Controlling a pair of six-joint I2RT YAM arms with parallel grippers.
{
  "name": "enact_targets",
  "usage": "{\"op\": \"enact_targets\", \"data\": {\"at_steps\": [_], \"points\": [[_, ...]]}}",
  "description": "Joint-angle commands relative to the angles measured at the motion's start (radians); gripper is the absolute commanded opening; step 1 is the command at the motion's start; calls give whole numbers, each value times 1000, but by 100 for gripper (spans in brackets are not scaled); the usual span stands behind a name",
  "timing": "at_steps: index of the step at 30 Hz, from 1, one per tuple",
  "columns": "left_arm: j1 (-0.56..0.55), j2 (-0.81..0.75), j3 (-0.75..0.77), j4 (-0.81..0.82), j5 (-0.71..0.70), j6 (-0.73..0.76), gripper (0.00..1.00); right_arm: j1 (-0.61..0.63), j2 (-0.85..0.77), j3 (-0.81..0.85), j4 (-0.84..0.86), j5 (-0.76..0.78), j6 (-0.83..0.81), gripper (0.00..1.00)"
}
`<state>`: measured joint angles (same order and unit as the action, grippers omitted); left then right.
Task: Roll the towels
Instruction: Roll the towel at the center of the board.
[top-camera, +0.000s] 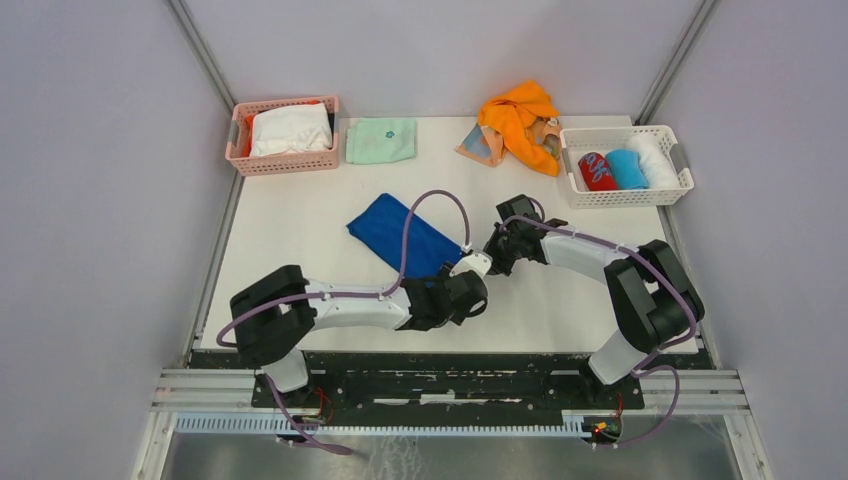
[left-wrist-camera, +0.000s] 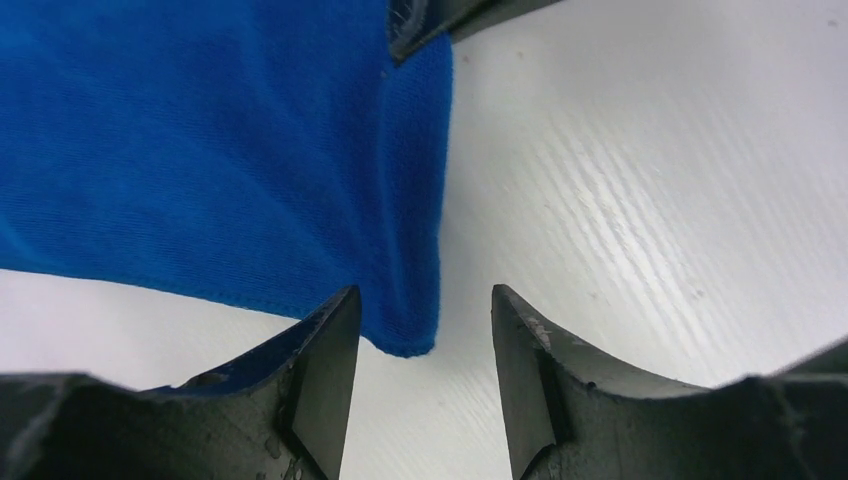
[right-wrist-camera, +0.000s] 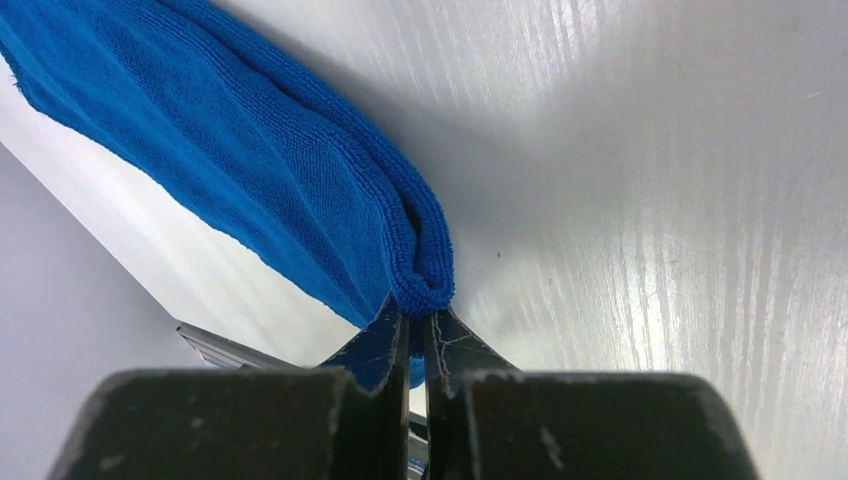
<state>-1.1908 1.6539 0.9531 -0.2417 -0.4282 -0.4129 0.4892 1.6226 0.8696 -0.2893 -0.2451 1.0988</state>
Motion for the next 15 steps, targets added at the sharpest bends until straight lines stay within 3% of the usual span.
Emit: {"op": "enact_targets", "data": {"at_steps": [1, 11, 15], "points": [[-59, 48, 56, 30, -286, 98, 58, 2, -14, 54, -73, -7, 31, 0], [-117, 175, 104, 58, -396, 145, 52, 2, -20, 47, -73, -6, 39, 0], [-124, 190, 110, 53, -398, 137, 37, 2, -19, 40, -66, -1, 38, 0]]}}
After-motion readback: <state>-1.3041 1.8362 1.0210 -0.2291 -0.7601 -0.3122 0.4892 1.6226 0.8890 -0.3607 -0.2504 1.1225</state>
